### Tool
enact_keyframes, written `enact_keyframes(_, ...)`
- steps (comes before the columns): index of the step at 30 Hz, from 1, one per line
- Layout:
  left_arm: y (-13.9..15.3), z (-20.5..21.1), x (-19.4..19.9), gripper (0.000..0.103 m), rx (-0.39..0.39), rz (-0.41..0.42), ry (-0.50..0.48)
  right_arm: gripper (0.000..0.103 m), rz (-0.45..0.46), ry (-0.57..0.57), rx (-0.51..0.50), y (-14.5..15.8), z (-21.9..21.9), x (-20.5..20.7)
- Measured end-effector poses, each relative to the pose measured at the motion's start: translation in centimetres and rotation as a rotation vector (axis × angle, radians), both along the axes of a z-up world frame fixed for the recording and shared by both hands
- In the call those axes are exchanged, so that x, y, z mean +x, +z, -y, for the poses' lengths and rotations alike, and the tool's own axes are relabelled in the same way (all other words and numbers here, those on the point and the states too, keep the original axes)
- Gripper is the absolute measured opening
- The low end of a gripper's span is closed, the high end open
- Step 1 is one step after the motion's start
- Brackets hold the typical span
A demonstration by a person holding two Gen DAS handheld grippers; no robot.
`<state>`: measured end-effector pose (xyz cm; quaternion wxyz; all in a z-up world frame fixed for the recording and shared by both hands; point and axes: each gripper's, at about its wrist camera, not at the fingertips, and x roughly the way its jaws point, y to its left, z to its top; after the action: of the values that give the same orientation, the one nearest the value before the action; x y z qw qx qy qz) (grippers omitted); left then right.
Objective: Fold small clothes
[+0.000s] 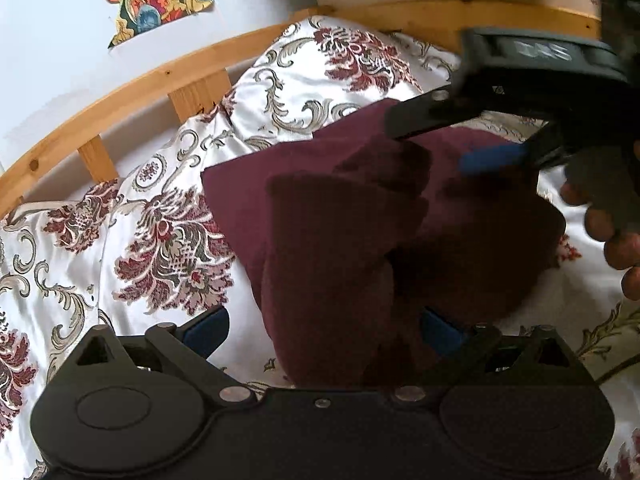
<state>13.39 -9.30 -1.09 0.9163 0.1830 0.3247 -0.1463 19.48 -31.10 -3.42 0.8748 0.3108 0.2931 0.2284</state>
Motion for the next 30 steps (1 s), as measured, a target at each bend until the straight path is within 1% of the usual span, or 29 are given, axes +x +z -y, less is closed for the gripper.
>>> enact_keyframes(2,-0.1,0.0,0.0,0.094,0.003,-0.023,-0.009,0.103,-0.095,-0.004,0.126,-0.9,0.3,1.1)
enact_keyframes(3,-0.2,0.0,-0.1,0.092,0.004,-0.030,-0.016,0.103,-0.120,0.004,0.174,-1.3,0.4,1.5)
enact_keyframes(5,-0.2,0.0,-0.2,0.090,0.002,-0.036,-0.032,0.103,-0.139,-0.002,0.221,-1.7,0.9,1.8)
enact_keyframes(8,-0.1,0.2,-0.3,0.087,0.008,-0.045,-0.065,0.103,-0.158,-0.019,0.264,-2.6,1.7,2.2)
enact_keyframes(12,0.1,0.6,0.0,0.077,0.021,-0.054,-0.097,0.103,-0.169,-0.050,0.315,-3.5,2.1,2.6)
enact_keyframes(13,0.2,0.8,0.0,0.074,0.022,-0.053,-0.104,0.103,-0.170,-0.054,0.319,-3.5,2.2,2.7)
enact_keyframes(16,0.4,1.0,-0.3,0.073,0.022,-0.048,-0.138,0.103,-0.200,-0.091,0.291,-3.6,1.6,3.3)
enact_keyframes(18,0.5,1.2,-0.7,0.074,0.040,-0.046,-0.169,0.101,-0.212,-0.113,0.273,-3.7,1.2,3.7)
enact_keyframes(21,0.6,1.6,-1.2,0.074,0.062,-0.045,-0.211,0.090,-0.206,-0.096,0.181,-3.7,0.7,3.4)
enact_keyframes(22,0.6,1.6,-1.3,0.074,0.065,-0.043,-0.224,0.081,-0.209,-0.105,0.173,-3.7,0.7,3.4)
enact_keyframes(23,0.6,1.6,-1.4,0.074,0.066,-0.040,-0.235,0.064,-0.209,-0.106,0.179,-3.7,0.8,3.3)
enact_keyframes(24,0.6,1.6,-1.5,0.074,0.065,-0.035,-0.243,0.057,-0.207,-0.086,0.184,-3.7,0.7,3.6)
enact_keyframes(25,0.5,1.5,-1.5,0.074,0.060,-0.032,-0.248,0.048,-0.212,-0.076,0.171,-3.6,0.7,3.7)
enact_keyframes(26,0.5,1.5,-1.6,0.074,0.053,-0.031,-0.250,0.035,-0.214,-0.082,0.155,-3.5,0.7,3.6)
enact_keyframes(29,0.4,1.3,-1.7,0.074,0.024,-0.030,-0.263,0.016,-0.186,-0.089,0.103,-2.9,0.7,3.1)
enact_keyframes(30,0.4,1.3,-1.7,0.074,0.020,-0.028,-0.270,0.016,-0.148,-0.089,0.064,-2.2,0.6,2.8)
